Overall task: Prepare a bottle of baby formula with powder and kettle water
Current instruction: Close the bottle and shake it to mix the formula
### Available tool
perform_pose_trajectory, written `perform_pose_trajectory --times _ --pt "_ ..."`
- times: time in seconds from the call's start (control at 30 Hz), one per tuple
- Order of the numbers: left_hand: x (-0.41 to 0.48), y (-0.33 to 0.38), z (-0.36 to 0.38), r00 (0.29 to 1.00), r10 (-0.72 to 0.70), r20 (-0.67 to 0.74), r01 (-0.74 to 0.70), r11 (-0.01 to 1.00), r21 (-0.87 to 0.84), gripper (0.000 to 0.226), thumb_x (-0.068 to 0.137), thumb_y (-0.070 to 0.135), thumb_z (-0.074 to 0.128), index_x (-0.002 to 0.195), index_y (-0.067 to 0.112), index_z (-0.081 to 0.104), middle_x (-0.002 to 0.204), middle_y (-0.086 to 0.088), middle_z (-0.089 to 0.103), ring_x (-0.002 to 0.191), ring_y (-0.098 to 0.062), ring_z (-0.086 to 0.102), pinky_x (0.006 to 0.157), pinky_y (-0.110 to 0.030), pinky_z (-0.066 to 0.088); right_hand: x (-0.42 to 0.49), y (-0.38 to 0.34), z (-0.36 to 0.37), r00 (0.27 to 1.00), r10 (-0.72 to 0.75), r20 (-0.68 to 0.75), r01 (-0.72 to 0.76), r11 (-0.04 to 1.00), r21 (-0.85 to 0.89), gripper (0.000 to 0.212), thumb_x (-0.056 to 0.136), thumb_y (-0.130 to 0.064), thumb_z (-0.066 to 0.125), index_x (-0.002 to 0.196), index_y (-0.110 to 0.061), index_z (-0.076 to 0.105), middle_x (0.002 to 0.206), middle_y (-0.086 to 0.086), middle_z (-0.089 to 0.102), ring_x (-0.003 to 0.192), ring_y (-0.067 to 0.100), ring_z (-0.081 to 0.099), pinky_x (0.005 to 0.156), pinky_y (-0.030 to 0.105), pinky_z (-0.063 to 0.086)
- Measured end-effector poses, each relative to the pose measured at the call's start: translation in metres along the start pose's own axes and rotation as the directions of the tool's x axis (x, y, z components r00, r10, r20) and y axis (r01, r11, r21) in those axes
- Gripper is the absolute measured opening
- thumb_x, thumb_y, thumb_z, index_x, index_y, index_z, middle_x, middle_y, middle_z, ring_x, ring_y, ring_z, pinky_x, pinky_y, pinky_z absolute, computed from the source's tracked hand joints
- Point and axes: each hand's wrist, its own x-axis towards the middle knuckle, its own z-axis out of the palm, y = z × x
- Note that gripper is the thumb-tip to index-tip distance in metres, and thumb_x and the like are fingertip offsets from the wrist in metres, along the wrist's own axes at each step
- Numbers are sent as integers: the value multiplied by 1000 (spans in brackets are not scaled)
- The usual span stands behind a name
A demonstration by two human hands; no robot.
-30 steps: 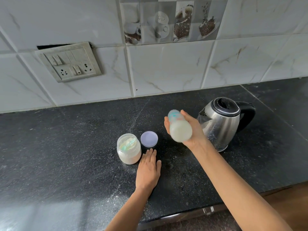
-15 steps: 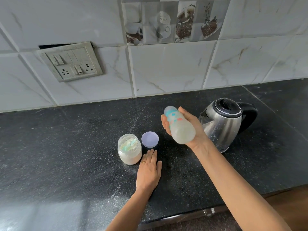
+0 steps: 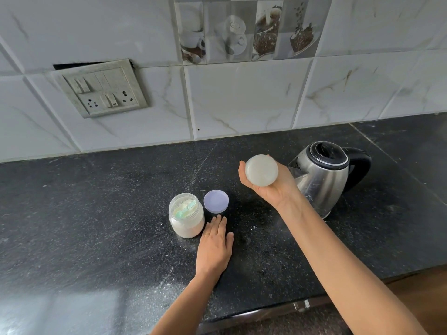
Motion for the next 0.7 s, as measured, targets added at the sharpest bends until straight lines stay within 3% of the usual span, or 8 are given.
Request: perform_pose_trajectory --times 0.07,0.2,0.33,0.43,0.57,0.63,0.7 --pt "1 0 0 1000 3 0 -3 1000 1 49 99 33 37 143 11 36 150 -6 34 142 -17 23 116 -26 7 -2 0 3 1000 6 -23 -6 1000 -6 25 101 -26 45 100 -2 51 84 28 62 85 40 55 63 54 54" --pt "1 0 1 1000 3 -4 -3 1000 10 49 99 33 38 143 11 37 150 -6 36 141 -18 25 115 -26 8 0 -1 5 995 11 -103 -3 997 82 31 97 -25 52 121 -6 46 124 29 44 91 44 52 61 57 56" --pt "1 -1 1 1000 3 0 -3 1000 9 49 99 33 37 143 11 36 150 -5 35 142 -17 23 115 -25 7 -5 -2 9 981 37 -190 2 979 203 28 94 -21 58 106 0 45 107 38 34 91 45 48 82 52 52" --pt "0 -1 1 1000 0 2 0 1000 9 49 99 33 37 143 11 36 150 -5 35 142 -17 23 116 -25 7 -6 -4 9 977 51 -206 3 967 254 30 91 -19 62 106 0 44 103 39 31 89 46 47 86 51 52" --pt "0 -1 1 1000 0 -1 0 1000 0 49 99 33 38 143 11 37 149 -5 36 141 -17 24 116 -27 11 -9 -4 10 992 73 -103 -47 970 238 41 87 -12 60 123 -3 44 118 34 38 91 46 50 75 55 55" --pt "0 -1 1 1000 -1 3 1 1000 1 49 99 33 38 143 11 37 149 -6 36 141 -17 24 116 -27 11 -8 -3 7 994 106 15 -106 971 213 57 76 -5 64 129 -5 43 129 25 41 93 46 52 68 59 56" --pt "0 -1 0 1000 1 2 -1 1000 4 49 99 33 37 143 11 36 149 -6 36 141 -17 24 116 -27 11 -7 -3 2 969 203 140 -227 957 180 67 69 0 70 130 -1 41 127 20 43 91 44 57 65 56 57"
